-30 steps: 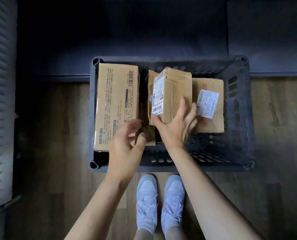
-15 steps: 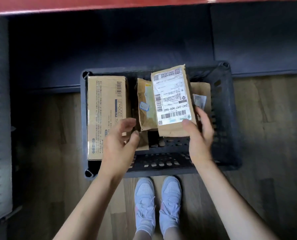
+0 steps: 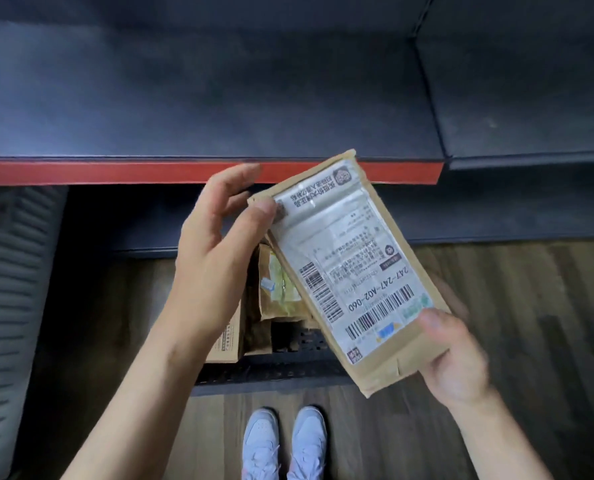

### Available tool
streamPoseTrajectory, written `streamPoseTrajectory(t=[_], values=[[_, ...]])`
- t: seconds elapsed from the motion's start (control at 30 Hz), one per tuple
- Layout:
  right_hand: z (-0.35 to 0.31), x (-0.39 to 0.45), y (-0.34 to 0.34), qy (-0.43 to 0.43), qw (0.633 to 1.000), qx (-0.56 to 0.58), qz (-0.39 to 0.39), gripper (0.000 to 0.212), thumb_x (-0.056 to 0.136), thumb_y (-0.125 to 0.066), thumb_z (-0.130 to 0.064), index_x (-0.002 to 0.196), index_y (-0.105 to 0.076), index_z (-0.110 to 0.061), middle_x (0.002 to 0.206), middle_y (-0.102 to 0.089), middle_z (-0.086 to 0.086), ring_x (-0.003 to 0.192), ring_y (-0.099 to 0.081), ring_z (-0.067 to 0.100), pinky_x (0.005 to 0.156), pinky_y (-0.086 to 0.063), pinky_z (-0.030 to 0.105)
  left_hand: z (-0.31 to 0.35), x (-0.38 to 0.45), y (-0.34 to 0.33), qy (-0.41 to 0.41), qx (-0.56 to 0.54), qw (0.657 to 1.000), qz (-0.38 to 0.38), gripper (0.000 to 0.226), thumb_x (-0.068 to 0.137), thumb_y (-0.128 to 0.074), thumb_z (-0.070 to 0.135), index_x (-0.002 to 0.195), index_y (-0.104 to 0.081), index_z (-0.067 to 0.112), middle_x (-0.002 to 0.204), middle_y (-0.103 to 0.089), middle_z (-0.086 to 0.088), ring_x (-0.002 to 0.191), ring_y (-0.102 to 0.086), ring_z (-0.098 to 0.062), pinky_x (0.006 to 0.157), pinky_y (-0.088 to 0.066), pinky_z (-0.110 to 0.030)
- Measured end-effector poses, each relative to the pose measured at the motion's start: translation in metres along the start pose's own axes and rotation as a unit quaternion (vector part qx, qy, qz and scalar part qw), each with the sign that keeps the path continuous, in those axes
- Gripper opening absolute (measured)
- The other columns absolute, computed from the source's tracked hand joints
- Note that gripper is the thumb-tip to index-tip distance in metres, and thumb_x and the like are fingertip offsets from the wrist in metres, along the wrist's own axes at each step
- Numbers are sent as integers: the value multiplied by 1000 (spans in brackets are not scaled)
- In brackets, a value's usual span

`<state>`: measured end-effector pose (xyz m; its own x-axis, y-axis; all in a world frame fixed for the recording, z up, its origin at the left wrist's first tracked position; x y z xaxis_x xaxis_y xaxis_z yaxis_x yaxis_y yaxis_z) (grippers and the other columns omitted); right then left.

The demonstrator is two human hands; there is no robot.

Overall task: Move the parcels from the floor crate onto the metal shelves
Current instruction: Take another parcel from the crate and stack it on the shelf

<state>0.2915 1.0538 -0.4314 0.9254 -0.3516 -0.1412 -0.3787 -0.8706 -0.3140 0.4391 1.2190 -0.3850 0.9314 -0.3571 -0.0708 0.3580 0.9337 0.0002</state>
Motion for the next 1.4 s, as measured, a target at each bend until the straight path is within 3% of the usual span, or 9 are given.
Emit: streamPoseTrajectory(t=[0.2, 0.37, 0.47, 0.63, 0.73, 0.93, 1.13, 1.3, 1.4], values=[[1, -15, -11, -16, 999, -34, -22, 42, 62, -53, -30, 100, -71, -30, 93, -74, -4, 87, -69, 12, 68, -53, 20, -7, -29, 7, 38, 1, 999, -25, 23, 68, -61, 45, 90, -67, 38, 90, -69, 6, 87, -64, -20, 77, -51, -41], [-16, -19, -13, -51, 996, -69, -36, 45, 61, -57, -35, 103, -71, -26, 97, -73, 1, 90, -67, 16, 70, -52, 23, -1, -50, 15, 60, -27, 997, 27, 24, 65, -65, 42, 87, -69, 31, 88, -66, -5, 83, -62, -26, 78, -49, -51], [-47, -17, -25, -31, 994, -97, -26, 36, 71, -56, -30, 103, -71, -28, 102, -72, -1, 95, -66, 13, 76, -51, 23, 24, -59, 12, 58, -49, 993, 87, 20, 67, -66, 35, 85, -69, 27, 86, -67, -2, 80, -62, -20, 73, -50, -41], [-131, -27, -56, 59, 994, -63, 75, 41, 79, -48, -29, 118, -59, -26, 127, -61, 3, 121, -54, 19, 107, -35, 45, 113, -76, 7, 18, -110, 973, 201, 21, 74, -61, 32, 92, -68, 22, 85, -70, 2, 82, -64, -17, 72, -53, -33], [-181, -48, -93, 150, 983, -28, 98, 53, 73, -60, -36, 125, -50, -37, 128, -57, -8, 125, -48, 21, 104, -37, 44, 178, -88, 2, -29, -165, 955, 245, 24, 76, -62, 33, 96, -66, 20, 88, -70, 5, 88, -64, -15, 85, -50, -47], [-261, -77, -179, 306, 944, 29, 122, 70, 63, -69, -27, 124, -45, -51, 128, -58, -9, 112, -58, 8, 85, -50, 20, 272, -120, -8, -127, -201, 931, 276, 30, 67, -63, 47, 94, -65, 35, 92, -69, 11, 89, -63, -11, 78, -50, -34], [-319, -86, -201, 389, 911, -9, 136, 57, 70, -67, -29, 123, -49, -37, 114, -63, -15, 99, -62, 2, 74, -50, 12, 311, -134, 14, -140, -171, 954, 200, 30, 59, -66, 53, 88, -60, 46, 103, -64, 3, 102, -58, -23, 98, -42, -56], [-362, -81, -186, 376, 923, -75, 35, 55, 67, -66, -31, 120, -52, -33, 107, -67, -13, 97, -64, 4, 74, -51, 15, 346, -142, 53, -184, 3, 968, 169, 47, 56, -58, 59, 102, -49, 56, 122, -52, 21, 121, -44, 4, 96, -40, -28], [-386, -78, -180, 345, 923, -148, -81, 51, 66, -65, -30, 117, -57, -37, 106, -68, -10, 97, -64, 7, 73, -52, 19, 388, -139, 69, -222, 121, 965, 68, 44, 58, -57, 59, 102, -51, 61, 118, -50, 34, 119, -48, 0, 98, -40, -31]])
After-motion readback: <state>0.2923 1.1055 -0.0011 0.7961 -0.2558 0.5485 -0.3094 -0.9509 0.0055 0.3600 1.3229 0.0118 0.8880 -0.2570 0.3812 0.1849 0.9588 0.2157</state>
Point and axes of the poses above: each hand's wrist, its own x-axis towards the middle knuckle, its own y-axis out of the back of the hand, z = x × y, the point moved 1 cm from there along x, towards the middle knuckle
